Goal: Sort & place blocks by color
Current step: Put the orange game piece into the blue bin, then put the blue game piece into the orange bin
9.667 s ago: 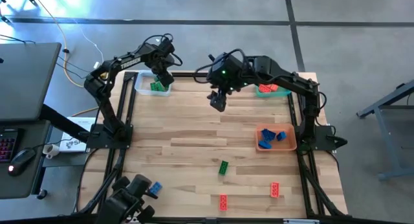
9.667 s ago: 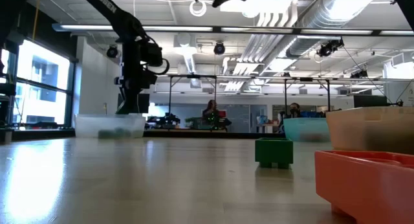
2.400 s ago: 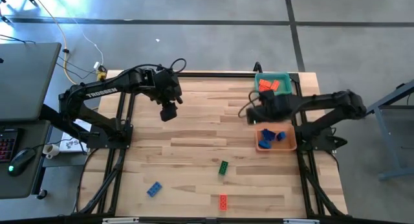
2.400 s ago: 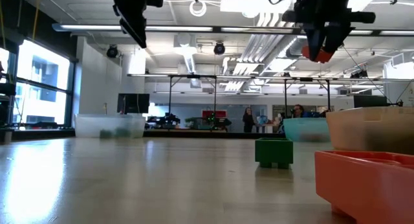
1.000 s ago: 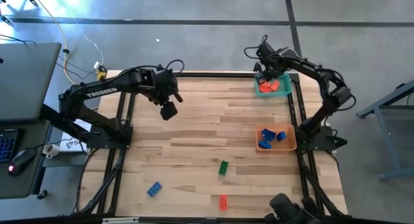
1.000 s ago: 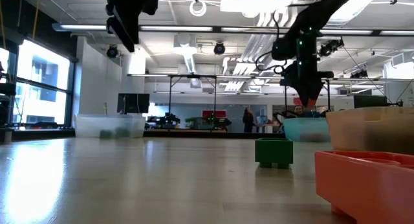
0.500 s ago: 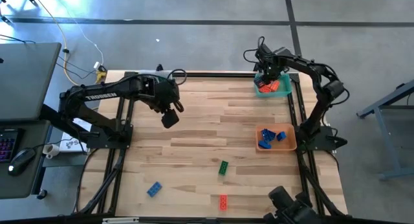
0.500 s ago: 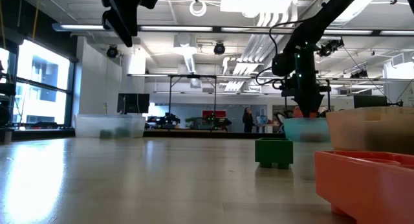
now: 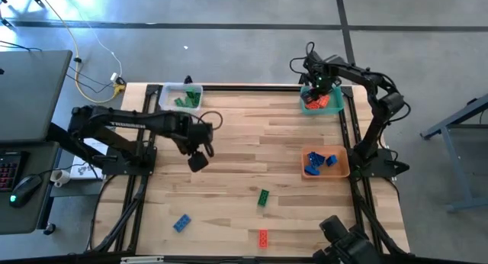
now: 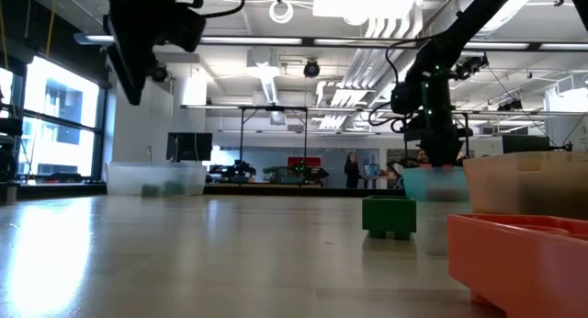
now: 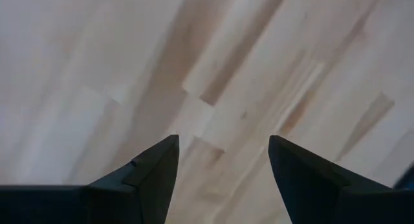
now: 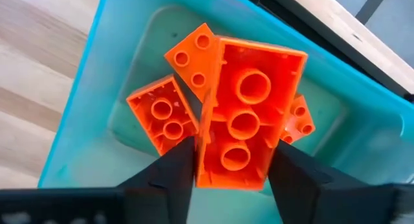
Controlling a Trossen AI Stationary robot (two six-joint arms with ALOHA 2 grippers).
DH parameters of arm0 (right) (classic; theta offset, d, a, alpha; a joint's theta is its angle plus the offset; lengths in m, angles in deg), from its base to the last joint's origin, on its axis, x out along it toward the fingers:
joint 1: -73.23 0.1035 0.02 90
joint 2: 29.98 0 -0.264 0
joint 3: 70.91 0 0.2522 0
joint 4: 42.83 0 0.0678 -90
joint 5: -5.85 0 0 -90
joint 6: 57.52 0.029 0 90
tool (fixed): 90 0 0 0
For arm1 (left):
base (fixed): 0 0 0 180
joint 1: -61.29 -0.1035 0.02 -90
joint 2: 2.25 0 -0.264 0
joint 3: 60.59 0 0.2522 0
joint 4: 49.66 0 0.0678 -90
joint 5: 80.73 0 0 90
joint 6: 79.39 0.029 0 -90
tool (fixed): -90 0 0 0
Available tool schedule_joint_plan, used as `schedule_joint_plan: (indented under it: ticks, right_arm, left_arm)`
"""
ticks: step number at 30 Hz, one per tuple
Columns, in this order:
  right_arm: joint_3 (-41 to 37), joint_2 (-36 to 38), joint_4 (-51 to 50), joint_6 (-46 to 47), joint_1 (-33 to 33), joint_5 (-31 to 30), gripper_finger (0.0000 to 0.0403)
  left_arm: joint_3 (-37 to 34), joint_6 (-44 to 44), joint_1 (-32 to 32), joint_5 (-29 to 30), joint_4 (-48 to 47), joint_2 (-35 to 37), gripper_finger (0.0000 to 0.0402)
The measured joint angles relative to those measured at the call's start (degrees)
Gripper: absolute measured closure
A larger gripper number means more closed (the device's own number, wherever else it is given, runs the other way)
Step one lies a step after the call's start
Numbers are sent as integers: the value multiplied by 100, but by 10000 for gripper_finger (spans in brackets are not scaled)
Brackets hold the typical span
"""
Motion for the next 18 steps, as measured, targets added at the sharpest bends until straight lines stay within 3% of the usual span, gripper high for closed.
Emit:
schedule_joint_plan:
  ticks: [6, 14, 18]
  right_arm:
    - [0, 0, 37, -225, -5, 46, 189]
    - [0, 0, 41, -479, -4, 56, 183]
    - [0, 0, 132, -480, -4, 59, 182]
  left_arm:
    - [-289, -795, 620, -48, 34, 4, 177]
    - [-318, -2151, 1726, -77, 186, 4, 177]
    - [-318, -3011, 2329, -486, 197, 4, 177]
